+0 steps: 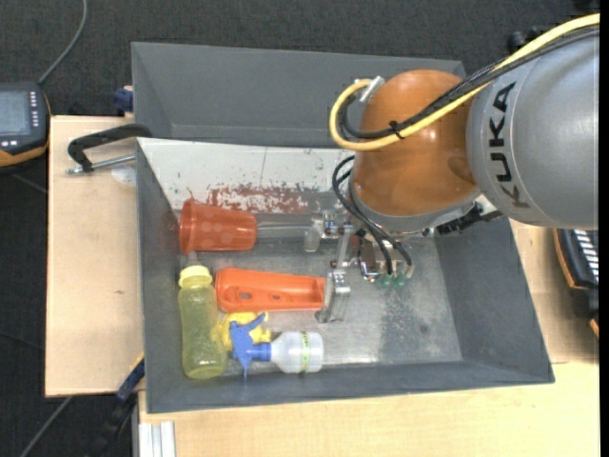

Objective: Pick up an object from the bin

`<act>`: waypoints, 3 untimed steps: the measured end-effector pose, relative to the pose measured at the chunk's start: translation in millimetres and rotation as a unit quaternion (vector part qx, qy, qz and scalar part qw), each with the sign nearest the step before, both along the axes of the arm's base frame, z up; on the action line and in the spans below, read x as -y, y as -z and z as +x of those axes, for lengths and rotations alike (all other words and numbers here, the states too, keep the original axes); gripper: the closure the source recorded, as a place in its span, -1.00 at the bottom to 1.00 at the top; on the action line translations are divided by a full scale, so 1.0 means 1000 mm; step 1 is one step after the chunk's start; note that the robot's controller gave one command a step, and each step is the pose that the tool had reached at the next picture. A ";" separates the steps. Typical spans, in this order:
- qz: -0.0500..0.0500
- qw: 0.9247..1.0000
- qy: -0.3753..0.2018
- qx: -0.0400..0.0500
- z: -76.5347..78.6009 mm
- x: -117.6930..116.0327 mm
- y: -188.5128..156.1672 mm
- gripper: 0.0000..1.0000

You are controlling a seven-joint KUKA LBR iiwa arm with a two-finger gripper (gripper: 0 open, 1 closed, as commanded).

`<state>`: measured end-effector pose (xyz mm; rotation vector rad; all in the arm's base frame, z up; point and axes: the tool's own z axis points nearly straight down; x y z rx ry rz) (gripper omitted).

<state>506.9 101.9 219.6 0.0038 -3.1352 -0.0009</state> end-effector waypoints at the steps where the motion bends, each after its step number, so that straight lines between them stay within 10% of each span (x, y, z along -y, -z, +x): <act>1: 0.001 1.000 0.001 0.005 0.002 0.001 -0.005 -1.00; 3: 0.001 0.983 -0.184 0.004 0.005 -0.003 0.045 -1.00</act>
Offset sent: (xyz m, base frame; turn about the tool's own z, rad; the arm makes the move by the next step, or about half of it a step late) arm 0.0095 -0.0314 -0.0813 -0.3983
